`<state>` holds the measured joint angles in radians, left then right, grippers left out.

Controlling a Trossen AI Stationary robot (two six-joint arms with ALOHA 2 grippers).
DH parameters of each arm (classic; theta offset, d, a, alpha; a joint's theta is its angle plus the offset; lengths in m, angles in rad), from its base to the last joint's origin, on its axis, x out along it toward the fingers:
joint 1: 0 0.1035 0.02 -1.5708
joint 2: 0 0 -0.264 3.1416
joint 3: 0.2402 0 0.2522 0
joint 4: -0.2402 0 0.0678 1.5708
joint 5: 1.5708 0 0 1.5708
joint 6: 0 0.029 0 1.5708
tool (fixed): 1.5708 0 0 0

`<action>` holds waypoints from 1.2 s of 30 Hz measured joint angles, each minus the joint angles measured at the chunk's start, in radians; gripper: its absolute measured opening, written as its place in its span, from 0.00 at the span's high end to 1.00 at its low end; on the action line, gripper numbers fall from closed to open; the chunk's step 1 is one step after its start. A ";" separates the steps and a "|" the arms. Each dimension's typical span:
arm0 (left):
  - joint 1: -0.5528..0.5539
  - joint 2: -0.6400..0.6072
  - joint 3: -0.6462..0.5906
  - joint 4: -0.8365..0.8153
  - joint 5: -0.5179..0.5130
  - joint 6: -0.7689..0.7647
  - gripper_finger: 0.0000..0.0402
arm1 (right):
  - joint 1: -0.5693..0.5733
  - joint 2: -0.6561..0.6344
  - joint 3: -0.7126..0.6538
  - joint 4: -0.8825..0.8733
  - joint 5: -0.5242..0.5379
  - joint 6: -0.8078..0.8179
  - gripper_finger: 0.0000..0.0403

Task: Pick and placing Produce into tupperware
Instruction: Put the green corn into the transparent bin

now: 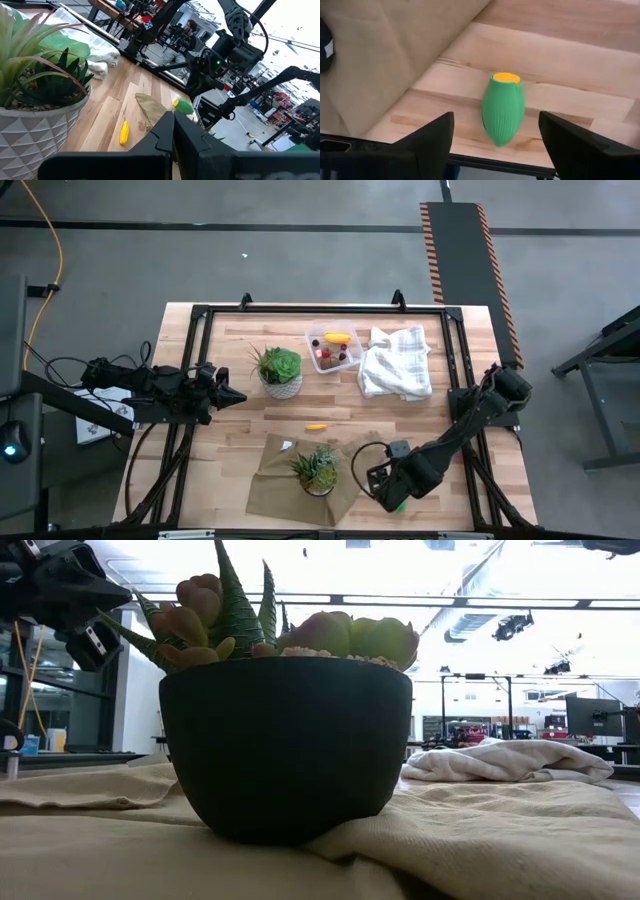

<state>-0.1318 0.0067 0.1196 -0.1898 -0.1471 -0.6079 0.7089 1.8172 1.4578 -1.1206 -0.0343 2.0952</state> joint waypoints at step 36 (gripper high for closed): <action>0.000 0.000 0.000 0.000 0.000 0.000 1.00 | 0.045 0.147 0.000 0.061 -0.044 0.096 0.22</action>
<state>-0.1314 0.0063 0.1200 -0.1897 -0.1471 -0.6079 0.7540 1.9642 1.4575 -1.0598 -0.0779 2.1907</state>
